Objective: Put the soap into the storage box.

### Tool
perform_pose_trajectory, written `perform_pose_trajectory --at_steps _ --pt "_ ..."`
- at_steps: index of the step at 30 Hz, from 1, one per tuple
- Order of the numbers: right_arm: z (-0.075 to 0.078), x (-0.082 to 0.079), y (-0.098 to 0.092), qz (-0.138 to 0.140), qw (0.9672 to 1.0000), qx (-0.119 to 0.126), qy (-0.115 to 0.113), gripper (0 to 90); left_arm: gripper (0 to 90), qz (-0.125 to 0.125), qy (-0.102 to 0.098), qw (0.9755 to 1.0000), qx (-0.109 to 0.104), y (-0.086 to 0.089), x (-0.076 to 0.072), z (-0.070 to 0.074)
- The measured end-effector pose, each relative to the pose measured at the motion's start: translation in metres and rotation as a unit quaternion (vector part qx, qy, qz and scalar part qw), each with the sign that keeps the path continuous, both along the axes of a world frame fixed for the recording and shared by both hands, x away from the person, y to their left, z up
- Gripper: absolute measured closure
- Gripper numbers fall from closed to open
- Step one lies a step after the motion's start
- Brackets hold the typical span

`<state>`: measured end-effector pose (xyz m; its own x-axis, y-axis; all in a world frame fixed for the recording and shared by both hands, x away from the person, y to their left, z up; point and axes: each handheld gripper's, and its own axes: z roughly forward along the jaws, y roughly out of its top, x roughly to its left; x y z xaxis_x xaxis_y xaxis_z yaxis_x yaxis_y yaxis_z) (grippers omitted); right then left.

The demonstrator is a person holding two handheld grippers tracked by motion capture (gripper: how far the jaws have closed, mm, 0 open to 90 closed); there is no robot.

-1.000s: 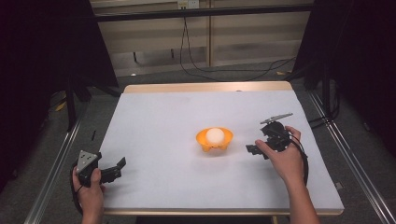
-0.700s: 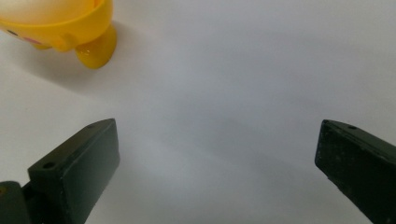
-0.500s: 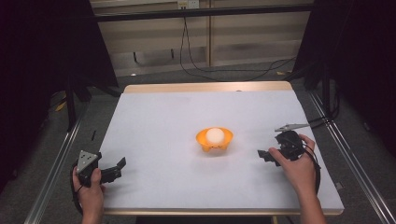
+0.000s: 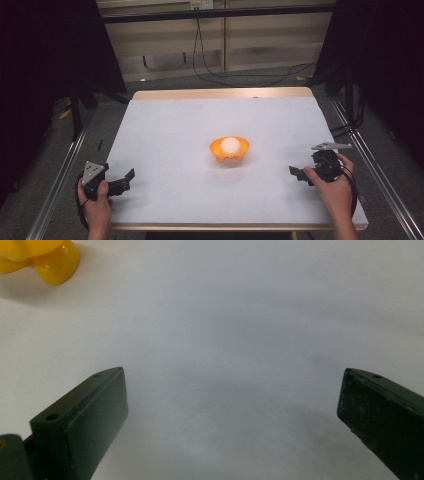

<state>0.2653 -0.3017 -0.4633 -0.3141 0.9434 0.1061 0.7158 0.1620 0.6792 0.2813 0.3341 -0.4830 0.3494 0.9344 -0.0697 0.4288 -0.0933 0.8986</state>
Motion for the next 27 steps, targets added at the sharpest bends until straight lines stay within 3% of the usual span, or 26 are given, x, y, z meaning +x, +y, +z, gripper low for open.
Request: perform_pose_trajectory --at_steps 15,23,27 --pt "-0.009 -0.030 -0.036 -0.029 0.9982 0.024 -0.047 0.0 0.0 0.001 0.001 1.0000 -0.001 0.000 0.000 0.000" --pt "-0.011 -0.047 -0.052 -0.036 0.9958 0.037 -0.075 0.0 0.0 0.001 0.001 1.0000 -0.001 0.000 0.000 0.000" --pt "-0.013 -0.056 -0.060 -0.040 0.9934 0.054 -0.093 0.0 0.0 0.002 -0.002 1.0000 0.000 0.000 0.000 0.000"
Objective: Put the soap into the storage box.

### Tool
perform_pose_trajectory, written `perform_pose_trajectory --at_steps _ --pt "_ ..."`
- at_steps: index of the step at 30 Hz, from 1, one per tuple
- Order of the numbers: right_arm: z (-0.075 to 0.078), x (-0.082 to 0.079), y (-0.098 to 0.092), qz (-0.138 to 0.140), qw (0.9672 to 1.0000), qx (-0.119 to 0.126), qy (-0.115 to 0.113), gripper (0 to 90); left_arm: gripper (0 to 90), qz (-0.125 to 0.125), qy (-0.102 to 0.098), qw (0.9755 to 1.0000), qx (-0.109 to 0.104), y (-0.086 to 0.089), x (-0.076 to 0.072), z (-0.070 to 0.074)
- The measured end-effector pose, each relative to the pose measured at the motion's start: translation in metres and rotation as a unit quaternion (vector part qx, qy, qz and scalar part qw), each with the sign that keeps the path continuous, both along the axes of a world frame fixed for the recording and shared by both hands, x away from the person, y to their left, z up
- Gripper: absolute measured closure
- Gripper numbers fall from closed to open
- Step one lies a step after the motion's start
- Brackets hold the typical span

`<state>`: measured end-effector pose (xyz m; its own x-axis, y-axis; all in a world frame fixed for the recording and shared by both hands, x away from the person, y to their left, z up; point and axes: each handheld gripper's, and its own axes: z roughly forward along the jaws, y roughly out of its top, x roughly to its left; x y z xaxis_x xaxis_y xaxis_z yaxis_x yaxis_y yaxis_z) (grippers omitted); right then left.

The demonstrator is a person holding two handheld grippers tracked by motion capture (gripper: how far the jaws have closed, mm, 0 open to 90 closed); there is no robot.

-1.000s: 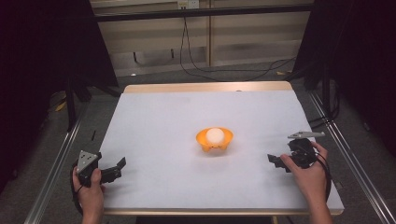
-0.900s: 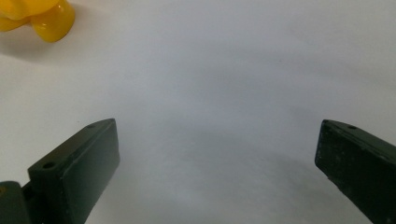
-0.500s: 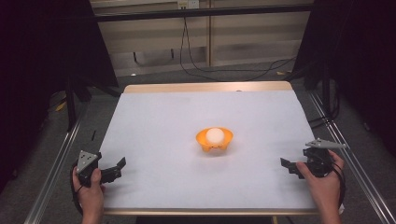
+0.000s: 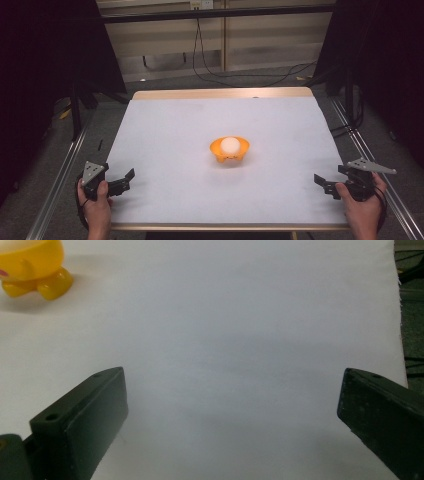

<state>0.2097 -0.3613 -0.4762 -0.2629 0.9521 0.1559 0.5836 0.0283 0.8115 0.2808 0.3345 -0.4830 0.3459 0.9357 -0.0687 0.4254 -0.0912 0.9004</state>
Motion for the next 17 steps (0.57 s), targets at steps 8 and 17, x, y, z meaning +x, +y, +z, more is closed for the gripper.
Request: perform_pose_trajectory --at_steps 8,17 --pt "-0.001 -0.012 -0.008 -0.004 0.9993 0.021 -0.030 0.0 0.0 0.002 -0.002 1.0000 -0.002 0.000 -0.001 0.000" --pt "-0.005 -0.015 -0.010 -0.007 0.9980 0.041 -0.047 0.0 0.0 0.002 -0.002 1.0000 -0.002 0.000 -0.001 0.000"
